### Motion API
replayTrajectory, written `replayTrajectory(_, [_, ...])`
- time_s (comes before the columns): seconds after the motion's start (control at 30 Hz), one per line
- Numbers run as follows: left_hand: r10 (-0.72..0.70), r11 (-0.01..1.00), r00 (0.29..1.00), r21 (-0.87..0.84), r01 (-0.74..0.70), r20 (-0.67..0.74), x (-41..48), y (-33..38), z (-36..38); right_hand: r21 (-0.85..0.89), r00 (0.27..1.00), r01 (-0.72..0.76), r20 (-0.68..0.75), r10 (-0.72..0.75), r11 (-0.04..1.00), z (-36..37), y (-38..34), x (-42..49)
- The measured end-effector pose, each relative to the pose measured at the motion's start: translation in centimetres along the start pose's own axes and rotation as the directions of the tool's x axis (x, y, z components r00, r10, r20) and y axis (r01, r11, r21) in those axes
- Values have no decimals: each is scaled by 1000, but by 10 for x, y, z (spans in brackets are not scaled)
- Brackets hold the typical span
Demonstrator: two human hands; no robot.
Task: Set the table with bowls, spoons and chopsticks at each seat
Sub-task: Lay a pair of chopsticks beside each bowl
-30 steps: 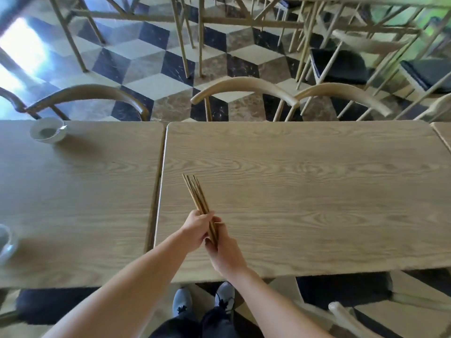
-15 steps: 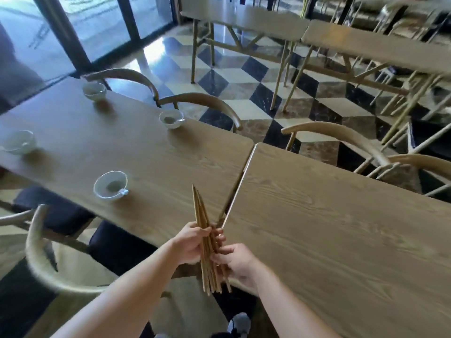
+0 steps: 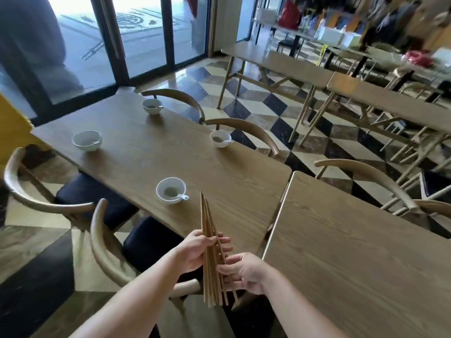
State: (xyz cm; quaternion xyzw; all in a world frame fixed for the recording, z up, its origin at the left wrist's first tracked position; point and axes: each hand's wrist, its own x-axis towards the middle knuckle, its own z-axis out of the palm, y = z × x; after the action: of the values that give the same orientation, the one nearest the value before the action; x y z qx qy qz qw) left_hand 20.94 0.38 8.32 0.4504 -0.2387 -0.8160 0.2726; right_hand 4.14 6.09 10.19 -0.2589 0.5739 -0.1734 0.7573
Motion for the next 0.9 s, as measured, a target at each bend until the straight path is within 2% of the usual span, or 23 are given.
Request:
replayTrajectory(0.17, [70,997,993,25,-68,-97,-18,12,-35,-97,1000,-22,-4,22,995,40,-10,12])
replayTrajectory(0.33, [114,991,970,-50,-127,-213,-17,23,-54,-207,997,-20,-71,6,978,65,-25,21])
replayTrajectory(0.53, [121,990,971,-50,-135,-208,-9,35,-64,-320,995,0,-94,-31,948,77,-39,37])
replayTrajectory(0.67, [108,993,977,-25,-115,-183,8,48,-66,-413,996,-44,-85,9,910,71,-55,48])
replayTrajectory(0.77, [89,996,982,-8,-91,-165,20,64,-60,-400,998,-58,-25,53,915,58,-73,55])
replayTrajectory(0.9, [50,998,987,39,-45,-150,34,85,-53,-283,994,-51,77,76,958,41,-92,69])
